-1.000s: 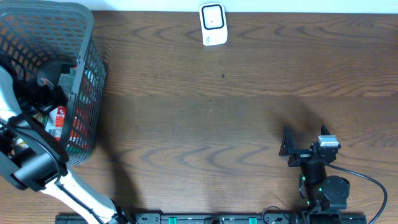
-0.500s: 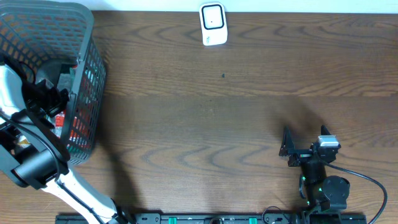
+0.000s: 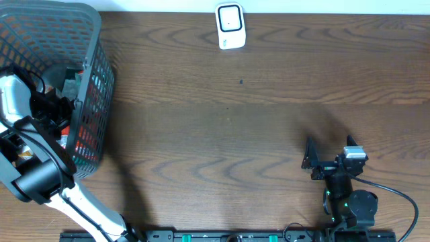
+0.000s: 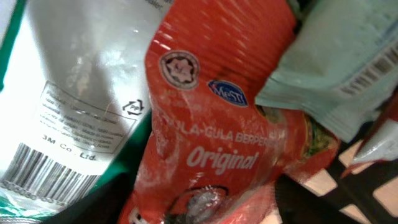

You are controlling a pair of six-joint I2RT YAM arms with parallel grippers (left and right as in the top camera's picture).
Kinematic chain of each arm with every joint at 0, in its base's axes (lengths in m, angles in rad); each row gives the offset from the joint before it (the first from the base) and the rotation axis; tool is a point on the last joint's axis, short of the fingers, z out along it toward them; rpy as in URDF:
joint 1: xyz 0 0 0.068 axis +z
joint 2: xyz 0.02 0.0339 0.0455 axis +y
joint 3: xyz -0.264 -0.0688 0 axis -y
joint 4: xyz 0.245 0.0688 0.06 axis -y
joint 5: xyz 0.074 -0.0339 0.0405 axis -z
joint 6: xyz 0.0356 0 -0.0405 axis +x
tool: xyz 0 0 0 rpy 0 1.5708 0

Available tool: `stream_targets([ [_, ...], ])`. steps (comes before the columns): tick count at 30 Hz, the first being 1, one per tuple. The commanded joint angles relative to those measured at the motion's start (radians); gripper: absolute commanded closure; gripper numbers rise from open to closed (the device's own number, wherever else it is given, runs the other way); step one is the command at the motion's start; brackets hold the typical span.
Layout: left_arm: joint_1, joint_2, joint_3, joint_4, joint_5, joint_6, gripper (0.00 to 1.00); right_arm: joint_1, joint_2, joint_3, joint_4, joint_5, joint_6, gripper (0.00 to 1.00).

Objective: Scan the item barcode
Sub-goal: 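Grasp the red chip bag with the left gripper and lift it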

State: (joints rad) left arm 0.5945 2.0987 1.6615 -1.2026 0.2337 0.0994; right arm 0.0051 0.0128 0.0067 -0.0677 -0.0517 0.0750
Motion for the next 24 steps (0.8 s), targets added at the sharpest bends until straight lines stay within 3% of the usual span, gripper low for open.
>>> stream_targets([
  [1,-0.003,0.007,-0.006,0.004,0.040,-0.006,0.44,0.010,-0.005,-0.001,-0.004,0.002,-0.002,0.01],
  [4,-0.003,0.007,-0.005,0.004,0.074,-0.006,0.61,0.010,-0.005,-0.001,-0.004,0.002,-0.002,0.01],
  [14,-0.002,-0.058,0.114,-0.043,0.073,-0.007,0.86,0.010,-0.005,-0.001,-0.004,0.002,-0.002,0.01],
  [24,-0.002,-0.328,0.163,0.078,0.068,-0.027,0.92,0.010,-0.005,-0.001,-0.004,0.002,-0.002,0.01],
])
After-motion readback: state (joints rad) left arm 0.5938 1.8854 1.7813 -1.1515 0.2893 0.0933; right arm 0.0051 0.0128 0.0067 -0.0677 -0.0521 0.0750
